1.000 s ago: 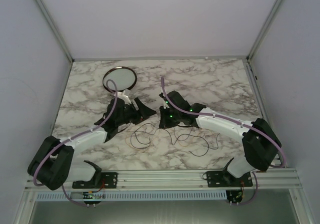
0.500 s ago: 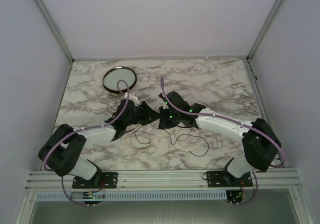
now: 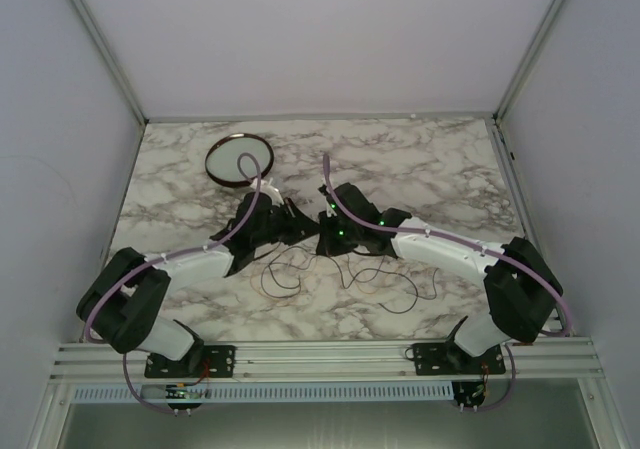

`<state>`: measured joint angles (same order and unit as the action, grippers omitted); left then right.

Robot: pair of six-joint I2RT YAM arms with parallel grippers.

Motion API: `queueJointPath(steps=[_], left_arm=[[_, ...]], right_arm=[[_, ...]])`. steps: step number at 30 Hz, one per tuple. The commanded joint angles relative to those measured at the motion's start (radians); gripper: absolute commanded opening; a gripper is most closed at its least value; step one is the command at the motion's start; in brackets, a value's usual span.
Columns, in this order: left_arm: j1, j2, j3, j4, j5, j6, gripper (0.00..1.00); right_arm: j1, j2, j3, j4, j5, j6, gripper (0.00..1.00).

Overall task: Zip-tie the wires
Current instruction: Tie the cable at the center of the board.

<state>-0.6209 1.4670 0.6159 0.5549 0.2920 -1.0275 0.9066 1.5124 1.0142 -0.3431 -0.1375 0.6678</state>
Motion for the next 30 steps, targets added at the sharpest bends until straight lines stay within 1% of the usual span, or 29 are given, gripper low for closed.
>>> queueJointPath(steps=[1,5,11,17,19,24,27,30], left_arm=[[0.039,0.008,0.095,-0.007,0.001,0.036,0.0],[0.061,0.026,0.152,-0.044,0.009,0.065,0.0],[0.102,0.039,0.181,-0.054,0.024,0.078,0.0],[0.111,0.043,0.206,-0.076,0.038,0.101,0.0],[0.111,0.042,0.2,-0.075,0.049,0.104,0.0],[0.11,0.023,0.15,-0.063,0.064,0.105,0.0],[0.111,0.005,0.121,-0.064,0.06,0.108,0.0],[0.119,-0.011,0.112,-0.071,0.068,0.11,0.0]], right_arm=[[0.027,-0.022,-0.019,0.002,0.005,0.031,0.06],[0.037,-0.021,-0.027,0.007,0.016,0.04,0.06],[0.042,-0.027,-0.036,0.013,0.021,0.046,0.06],[0.04,-0.026,-0.019,0.018,0.027,0.038,0.07],[0.034,-0.03,-0.009,0.023,0.024,0.036,0.11],[0.001,-0.069,0.003,0.041,0.004,0.026,0.27],[-0.038,-0.115,0.003,0.042,-0.016,0.018,0.33],[-0.079,-0.186,-0.027,0.04,-0.012,-0.015,0.35]])
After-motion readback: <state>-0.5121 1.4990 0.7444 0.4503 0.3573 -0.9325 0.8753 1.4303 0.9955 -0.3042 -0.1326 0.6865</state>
